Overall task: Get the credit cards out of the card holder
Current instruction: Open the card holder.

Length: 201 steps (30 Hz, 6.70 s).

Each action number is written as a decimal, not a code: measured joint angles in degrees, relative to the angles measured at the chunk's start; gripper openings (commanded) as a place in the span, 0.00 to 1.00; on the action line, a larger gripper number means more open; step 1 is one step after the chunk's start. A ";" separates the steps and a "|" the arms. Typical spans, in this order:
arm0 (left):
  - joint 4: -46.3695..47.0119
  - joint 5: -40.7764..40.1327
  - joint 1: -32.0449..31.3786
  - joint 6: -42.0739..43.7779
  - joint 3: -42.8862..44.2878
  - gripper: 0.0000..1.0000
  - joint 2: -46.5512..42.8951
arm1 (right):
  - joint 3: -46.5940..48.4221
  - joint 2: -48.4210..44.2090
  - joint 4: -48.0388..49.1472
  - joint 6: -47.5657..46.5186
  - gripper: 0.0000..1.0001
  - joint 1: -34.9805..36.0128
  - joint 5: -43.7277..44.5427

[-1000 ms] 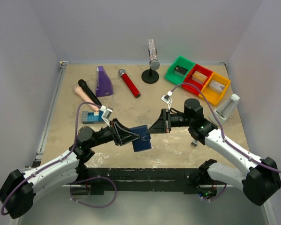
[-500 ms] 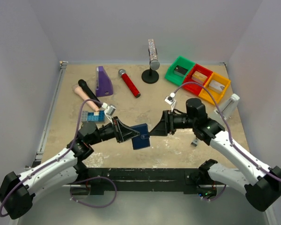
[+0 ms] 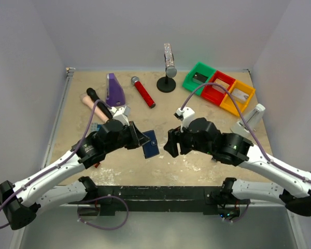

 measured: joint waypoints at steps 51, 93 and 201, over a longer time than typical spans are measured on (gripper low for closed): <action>-10.60 -7.08 -5.51 -16.90 8.46 0.00 5.20 | 19.74 27.45 -11.56 1.49 0.20 14.49 28.55; -6.97 -7.15 -5.73 -18.34 5.60 0.00 1.81 | 18.12 24.65 -11.21 10.12 0.00 13.79 28.76; -14.34 -6.08 -7.08 -18.23 8.50 0.00 -1.07 | 18.14 32.61 -18.32 5.27 0.13 14.25 28.46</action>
